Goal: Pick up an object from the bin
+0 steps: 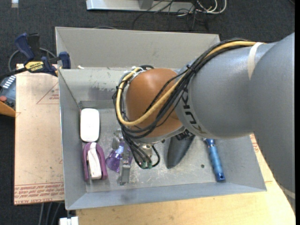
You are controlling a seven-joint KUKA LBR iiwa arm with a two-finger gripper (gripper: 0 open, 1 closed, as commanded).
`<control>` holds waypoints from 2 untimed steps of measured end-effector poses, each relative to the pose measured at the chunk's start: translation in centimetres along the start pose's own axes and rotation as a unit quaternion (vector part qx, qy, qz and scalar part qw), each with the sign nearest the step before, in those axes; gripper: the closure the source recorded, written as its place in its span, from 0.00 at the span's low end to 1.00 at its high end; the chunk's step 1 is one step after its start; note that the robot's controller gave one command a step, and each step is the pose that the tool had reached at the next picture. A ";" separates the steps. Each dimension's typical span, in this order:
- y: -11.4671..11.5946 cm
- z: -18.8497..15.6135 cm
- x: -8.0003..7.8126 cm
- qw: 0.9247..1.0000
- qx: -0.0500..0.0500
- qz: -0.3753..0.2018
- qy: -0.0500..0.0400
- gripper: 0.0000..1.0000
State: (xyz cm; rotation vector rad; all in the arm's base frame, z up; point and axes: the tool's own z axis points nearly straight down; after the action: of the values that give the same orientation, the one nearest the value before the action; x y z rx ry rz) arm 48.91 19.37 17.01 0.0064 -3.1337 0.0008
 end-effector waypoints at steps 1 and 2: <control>-0.1 -0.4 -0.2 1.000 -0.001 0.002 -0.004 0.00; -1.5 8.0 -3.3 0.993 -0.001 -0.118 -0.002 0.00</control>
Offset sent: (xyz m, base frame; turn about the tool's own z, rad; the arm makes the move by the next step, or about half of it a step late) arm 0.0385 -0.0191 -0.1001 -0.2884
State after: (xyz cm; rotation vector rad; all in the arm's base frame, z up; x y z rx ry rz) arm 52.19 17.88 8.99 0.3762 -3.1154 -0.0029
